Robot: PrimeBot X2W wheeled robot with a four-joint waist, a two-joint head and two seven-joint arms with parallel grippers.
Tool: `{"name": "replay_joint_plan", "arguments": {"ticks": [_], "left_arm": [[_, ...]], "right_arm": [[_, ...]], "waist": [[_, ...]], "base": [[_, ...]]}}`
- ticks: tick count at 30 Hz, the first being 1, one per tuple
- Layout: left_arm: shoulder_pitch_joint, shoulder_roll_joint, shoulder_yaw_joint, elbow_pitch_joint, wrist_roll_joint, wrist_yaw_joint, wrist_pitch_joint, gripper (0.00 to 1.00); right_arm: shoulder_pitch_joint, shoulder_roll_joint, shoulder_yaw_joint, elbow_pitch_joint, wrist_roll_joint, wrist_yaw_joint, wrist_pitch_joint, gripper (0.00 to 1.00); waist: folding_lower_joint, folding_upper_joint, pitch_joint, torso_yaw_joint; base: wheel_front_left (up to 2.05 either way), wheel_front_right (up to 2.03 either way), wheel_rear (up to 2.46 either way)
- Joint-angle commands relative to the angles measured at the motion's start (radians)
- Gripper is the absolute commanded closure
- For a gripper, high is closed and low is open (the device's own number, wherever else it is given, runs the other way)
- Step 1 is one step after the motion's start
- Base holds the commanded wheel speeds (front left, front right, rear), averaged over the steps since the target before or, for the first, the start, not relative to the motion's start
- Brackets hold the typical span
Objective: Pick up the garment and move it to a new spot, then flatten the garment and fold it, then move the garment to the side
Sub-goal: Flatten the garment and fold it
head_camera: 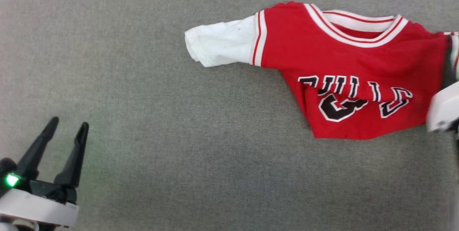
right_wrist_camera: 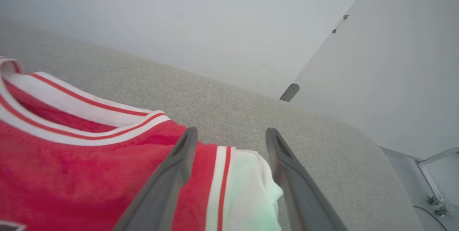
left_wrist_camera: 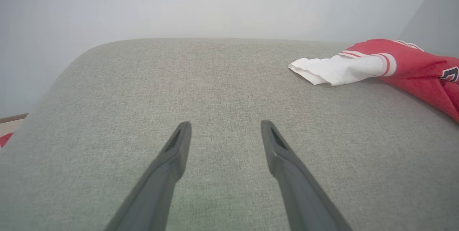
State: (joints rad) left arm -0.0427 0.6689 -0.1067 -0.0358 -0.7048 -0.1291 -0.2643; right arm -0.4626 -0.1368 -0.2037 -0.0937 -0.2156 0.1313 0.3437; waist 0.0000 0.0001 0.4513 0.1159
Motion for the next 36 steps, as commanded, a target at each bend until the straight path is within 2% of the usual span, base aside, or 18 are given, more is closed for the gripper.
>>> {"name": "replay_joint_plan", "arguments": {"ticks": [1,5,8,9,11,15,17,19,22,27,31,33,36], "left_arm": [[0.005,0.011,0.01,-0.006,0.003,-0.003,0.001,0.0],[-0.01,0.066,0.027,-0.026,-0.004,-0.003,0.001,0.0],[-0.048,0.142,0.015,-0.052,-0.021,-0.003,0.001,0.0],[-0.048,0.142,0.015,-0.052,-0.021,-0.003,0.001,0.0],[-0.088,0.203,-0.015,-0.07,-0.042,-0.003,0.001,0.0],[-0.21,0.371,-0.164,-0.103,-0.111,-0.002,0.012,0.0],[-0.298,0.439,-0.265,-0.129,-0.177,-0.002,0.064,0.0],[-0.407,0.478,-0.363,-0.137,-0.249,-0.001,0.142,0.0],[-0.588,0.48,-0.501,-0.115,-0.341,-0.001,0.299,0.0],[-0.849,0.382,-0.675,0.013,-0.495,-0.001,0.537,0.0],[-0.963,0.325,-0.743,0.126,-0.657,-0.001,0.688,0.0],[-1.004,0.334,-0.763,0.177,-0.687,-0.001,0.746,0.0],[-1.046,0.351,-0.813,0.246,-0.657,-0.001,0.803,0.0]], "right_arm": [[0.046,0.015,0.058,-0.014,0.043,-0.001,-0.023,0.0],[0.144,0.046,0.157,-0.064,0.124,-0.001,-0.082,0.0],[0.221,0.071,0.222,-0.091,0.161,-0.001,-0.137,0.0],[0.221,0.071,0.222,-0.091,0.161,-0.001,-0.137,0.0],[0.259,0.08,0.257,-0.101,0.179,-0.001,-0.172,0.0],[0.307,0.087,0.312,-0.12,0.228,-0.001,-0.235,0.0],[0.317,0.087,0.328,-0.135,0.256,-0.001,-0.26,0.0],[0.326,0.087,0.344,-0.152,0.274,-0.001,-0.276,0.0],[0.331,0.087,0.358,-0.18,0.285,-0.001,-0.296,0.0],[0.356,0.087,0.373,-0.223,0.282,-0.001,-0.316,0.0],[0.375,0.088,0.391,-0.249,0.278,-0.001,-0.33,0.0],[0.381,0.088,0.394,-0.259,0.276,-0.001,-0.338,0.0],[0.393,0.088,0.401,-0.274,0.275,-0.001,-0.349,0.0]], "waist": [[0.0,-0.0001,-0.024,-0.02],[0.0,-0.0001,-0.045,-0.05],[0.0,-0.0001,-0.059,-0.074],[0.0,-0.0001,-0.059,-0.074],[0.0,-0.0001,-0.065,-0.092],[0.0,-0.0001,-0.063,-0.129],[0.0,-0.0001,-0.056,-0.15],[0.0,-0.0001,-0.045,-0.171],[0.0,-0.0001,-0.023,-0.201],[0.0,-0.0001,0.021,-0.243],[0.0,-0.0001,0.059,-0.278],[0.0,-0.0001,0.075,-0.293],[0.0,-0.0001,0.096,-0.31]], "base": [[0.0,0.0,0.0],[0.0,0.0,0.0],[0.0,0.0,0.0],[0.0,0.0,0.0],[0.0,0.0,0.0],[0.0,0.0,0.0],[0.0,0.0,0.0],[0.0,0.0,0.0],[0.0,0.0,0.0],[0.0,0.0,0.0],[0.0,0.0,0.0],[0.0,0.0,0.0],[0.0,0.0,0.0]]}}
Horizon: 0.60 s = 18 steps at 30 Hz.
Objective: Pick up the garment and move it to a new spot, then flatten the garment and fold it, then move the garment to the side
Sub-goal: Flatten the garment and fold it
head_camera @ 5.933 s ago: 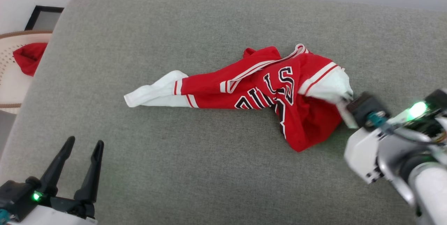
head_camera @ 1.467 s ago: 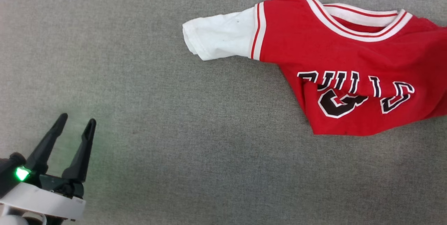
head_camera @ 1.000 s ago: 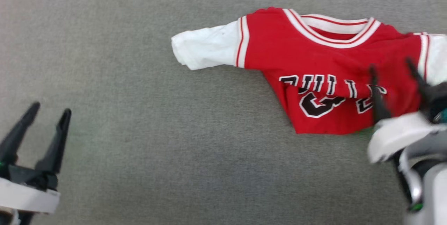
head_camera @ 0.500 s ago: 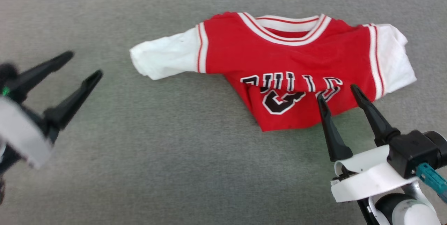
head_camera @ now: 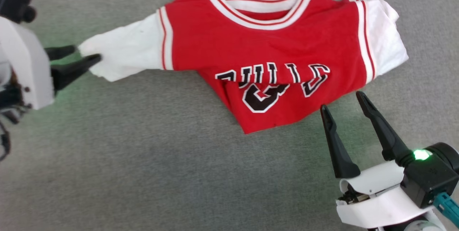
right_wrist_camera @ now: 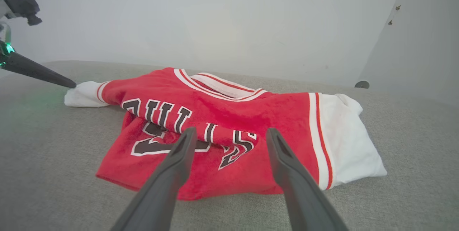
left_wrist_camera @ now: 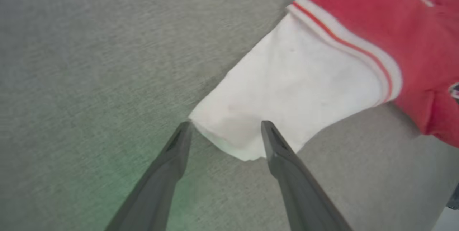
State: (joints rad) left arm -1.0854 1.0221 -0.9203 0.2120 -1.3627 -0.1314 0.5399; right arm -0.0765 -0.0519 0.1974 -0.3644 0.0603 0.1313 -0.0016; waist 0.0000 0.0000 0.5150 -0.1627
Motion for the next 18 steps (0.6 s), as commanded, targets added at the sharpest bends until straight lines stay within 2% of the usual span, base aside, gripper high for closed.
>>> {"name": "replay_joint_plan", "arguments": {"ticks": [1,4,9,10,11,12,18], "left_arm": [[-0.012,0.0,-0.012,0.024,-0.004,0.001,0.011,0.0],[-0.022,-0.002,-0.051,0.061,-0.038,0.001,0.062,0.0],[-0.007,-0.026,-0.066,0.017,-0.165,0.0,0.111,0.02],[-0.004,-0.024,-0.061,0.011,-0.186,0.0,0.115,0.43],[-0.003,-0.02,-0.059,0.004,-0.195,0.0,0.122,0.91],[-0.005,-0.014,-0.056,0.001,-0.199,0.001,0.123,1.0],[-0.044,0.049,-0.049,0.047,-0.147,0.002,0.087,1.0]], "right_arm": [[0.009,0.003,0.003,-0.006,-0.002,-0.001,-0.008,0.0],[0.019,0.003,0.009,-0.015,-0.005,-0.001,-0.013,0.0],[0.025,0.003,0.008,-0.025,-0.009,-0.001,-0.015,0.0],[0.024,0.003,0.006,-0.026,-0.01,-0.001,-0.013,0.0],[0.022,0.003,0.003,-0.026,-0.01,-0.001,-0.01,0.0],[0.019,0.003,0.0,-0.027,-0.011,-0.001,-0.008,0.0],[0.002,0.003,-0.014,-0.017,-0.008,-0.001,0.006,0.0]], "waist": [[0.0,0.0,0.036,-0.036],[0.0,0.0,0.042,-0.045],[0.0,0.0,0.048,-0.044],[0.0,0.0,0.048,-0.041],[0.0,0.0,0.047,-0.038],[0.0,0.0,0.045,-0.035],[0.0,0.0,0.029,-0.018]], "base": [[0.0,0.0,0.0],[0.0,0.0,0.0],[0.0,0.0,0.0],[0.0,0.0,0.0],[0.0,0.0,0.0],[0.0,0.0,0.0],[0.0,0.0,0.0]]}}
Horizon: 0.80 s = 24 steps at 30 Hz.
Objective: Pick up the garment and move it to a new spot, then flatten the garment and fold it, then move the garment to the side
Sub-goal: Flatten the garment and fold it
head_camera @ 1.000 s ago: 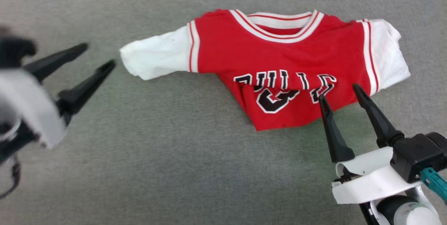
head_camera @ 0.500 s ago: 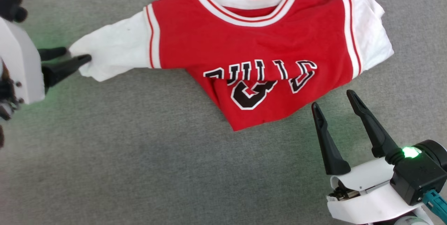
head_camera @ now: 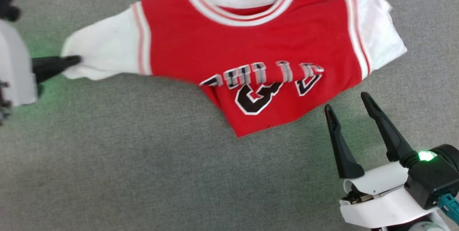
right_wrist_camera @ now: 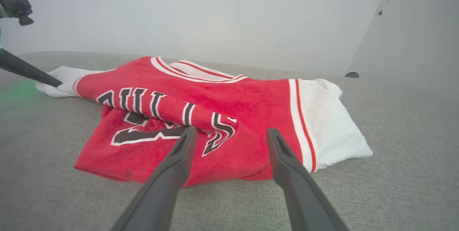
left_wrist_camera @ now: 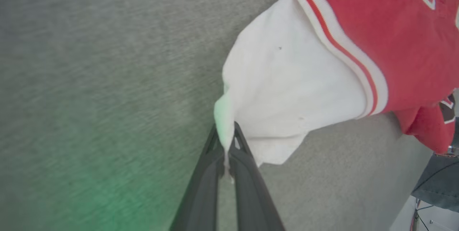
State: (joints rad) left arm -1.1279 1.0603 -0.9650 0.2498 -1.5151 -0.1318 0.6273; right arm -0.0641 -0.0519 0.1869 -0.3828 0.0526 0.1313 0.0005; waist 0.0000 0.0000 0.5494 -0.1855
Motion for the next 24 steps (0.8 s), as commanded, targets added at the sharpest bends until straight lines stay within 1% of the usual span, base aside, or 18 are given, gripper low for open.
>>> {"name": "replay_joint_plan", "arguments": {"ticks": [1,4,7,13,14,15,17,19,21,23,24], "left_arm": [[-0.006,0.023,-0.005,0.023,0.012,0.002,-0.003,1.0],[-0.01,0.05,-0.015,0.053,0.022,0.002,-0.009,1.0],[-0.008,0.065,-0.028,0.072,0.035,0.002,-0.024,1.0],[-0.01,0.044,-0.062,0.076,0.057,0.002,-0.077,1.0],[-0.012,0.039,-0.065,0.077,0.058,0.002,-0.094,0.78],[-0.013,0.035,-0.069,0.071,0.062,0.002,-0.115,0.66],[-0.01,0.026,-0.064,0.058,0.051,0.002,-0.169,0.0],[-0.005,0.037,-0.068,0.025,0.077,0.002,-0.244,0.0],[0.012,0.046,-0.079,-0.011,0.116,0.002,-0.353,0.0],[0.038,0.046,-0.087,-0.064,0.126,0.002,-0.474,0.0],[0.049,0.058,-0.088,-0.078,0.139,0.002,-0.536,0.0]], "right_arm": [[-0.01,0.003,-0.005,0.004,-0.001,-0.001,0.005,0.0],[-0.007,0.003,-0.011,0.011,0.003,-0.001,0.005,0.0],[-0.004,0.003,-0.016,0.017,0.007,-0.001,0.005,0.0],[-0.007,0.003,-0.035,0.025,0.004,-0.001,0.022,0.0],[-0.011,0.003,-0.039,0.026,0.001,-0.001,0.028,0.0],[-0.015,0.003,-0.044,0.028,-0.004,-0.001,0.037,0.0],[-0.028,0.003,-0.05,0.03,-0.011,-0.001,0.056,0.0],[-0.044,0.003,-0.046,0.037,-0.022,-0.001,0.091,0.0],[-0.07,0.003,-0.042,0.048,-0.028,-0.001,0.138,0.0],[-0.113,0.003,-0.045,0.061,-0.042,-0.001,0.193,0.0],[-0.136,0.003,-0.045,0.069,-0.049,-0.001,0.224,0.0]], "waist": [[0.0,0.0,-0.008,0.006],[0.0,0.0,-0.016,0.01],[0.0,0.0,-0.02,0.016],[0.0,0.0,-0.028,0.031],[0.0,0.0,-0.031,0.034],[0.0,0.0,-0.035,0.038],[0.0,0.0,-0.046,0.046],[0.0,0.0,-0.057,0.054],[0.0,0.0,-0.069,0.066],[0.0,0.0,-0.084,0.082],[0.0,0.0,-0.091,0.09]], "base": [[0.0,0.0,0.0],[0.0,0.0,0.0],[0.0,0.0,0.0],[0.0,0.0,0.0],[0.0,0.0,0.0],[0.0,0.0,0.0],[0.0,0.0,0.0],[0.0,0.0,0.0],[0.0,0.0,0.0],[0.0,0.0,0.0],[0.0,0.0,0.0]]}}
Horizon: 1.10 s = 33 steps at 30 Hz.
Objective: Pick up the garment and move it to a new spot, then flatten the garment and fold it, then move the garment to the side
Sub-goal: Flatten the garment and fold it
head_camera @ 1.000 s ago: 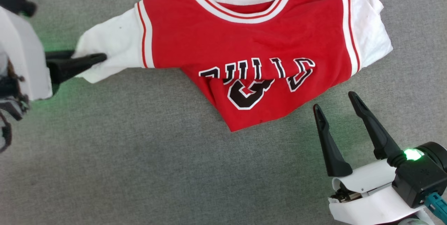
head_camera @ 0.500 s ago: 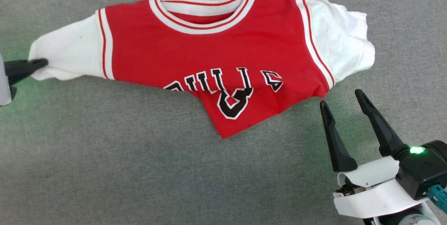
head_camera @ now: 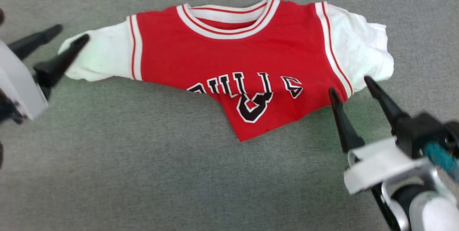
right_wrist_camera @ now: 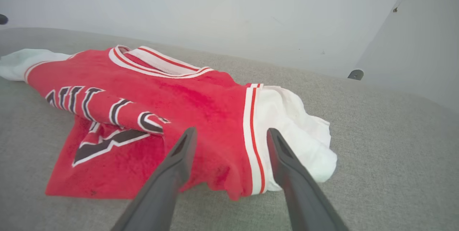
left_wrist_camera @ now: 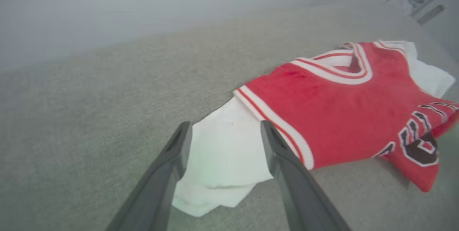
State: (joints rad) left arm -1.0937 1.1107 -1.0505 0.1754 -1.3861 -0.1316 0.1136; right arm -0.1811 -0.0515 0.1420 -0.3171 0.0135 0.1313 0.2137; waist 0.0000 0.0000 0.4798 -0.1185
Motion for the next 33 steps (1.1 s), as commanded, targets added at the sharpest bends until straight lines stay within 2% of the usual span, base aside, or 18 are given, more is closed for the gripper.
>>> {"name": "replay_joint_plan", "arguments": {"ticks": [1,4,7,9,10,17,20,24,26,33], "left_arm": [[0.03,0.016,-0.01,-0.021,0.027,0.002,-0.089,0.0],[0.094,0.024,-0.038,-0.048,0.07,0.002,-0.291,0.0],[0.159,0.016,-0.022,-0.046,0.099,0.002,-0.373,0.0],[0.207,-0.018,0.079,-0.054,0.118,0.002,-0.378,0.0],[0.207,-0.018,0.079,-0.054,0.118,0.002,-0.378,0.0],[0.535,-0.186,0.509,-0.112,0.472,0.002,-0.377,0.0],[0.656,-0.231,0.624,-0.16,0.585,0.002,-0.377,0.0],[0.762,-0.271,0.712,-0.219,0.641,0.002,-0.377,0.0],[0.794,-0.279,0.742,-0.239,0.649,0.002,-0.377,0.0],[0.855,-0.272,0.812,-0.281,0.639,0.002,-0.377,0.0]], "right_arm": [[-0.045,0.002,-0.002,0.013,-0.021,-0.001,0.045,0.0],[-0.128,-0.018,-0.003,0.046,-0.043,-0.001,0.153,0.0],[-0.221,-0.071,0.001,0.084,-0.013,-0.001,0.267,0.0],[-0.283,-0.117,-0.01,0.118,0.022,-0.001,0.342,0.0],[-0.283,-0.117,-0.01,0.118,0.022,-0.001,0.342,0.0],[-0.447,-0.276,-0.068,0.239,0.157,-0.001,0.603,0.0],[-0.491,-0.334,-0.106,0.256,0.186,-0.001,0.705,0.0],[-0.506,-0.395,-0.145,0.266,0.166,-0.001,0.81,0.0],[-0.499,-0.397,-0.157,0.279,0.168,-0.001,0.849,0.0],[-0.468,-0.3,-0.219,0.289,0.135,-0.001,0.913,0.0]], "waist": [[0.0,0.0,-0.028,0.034],[0.0,0.0,-0.046,0.07],[0.0,0.0,-0.05,0.103],[0.0,0.0,-0.043,0.131],[0.0,0.0,-0.043,0.131],[0.0,0.0,-0.023,0.229],[0.0,0.0,-0.015,0.262],[0.0,0.0,-0.001,0.288],[0.0,0.0,0.007,0.295],[0.0,0.0,0.036,0.292]], "base": [[0.0,0.0,0.0],[0.0,0.0,0.0],[0.0,0.0,0.0],[0.0,0.0,0.0],[0.0,0.0,0.0],[0.0,0.0,0.0],[0.0,0.0,0.0],[0.0,0.0,0.0],[0.0,0.0,0.0],[0.0,0.0,0.0]]}}
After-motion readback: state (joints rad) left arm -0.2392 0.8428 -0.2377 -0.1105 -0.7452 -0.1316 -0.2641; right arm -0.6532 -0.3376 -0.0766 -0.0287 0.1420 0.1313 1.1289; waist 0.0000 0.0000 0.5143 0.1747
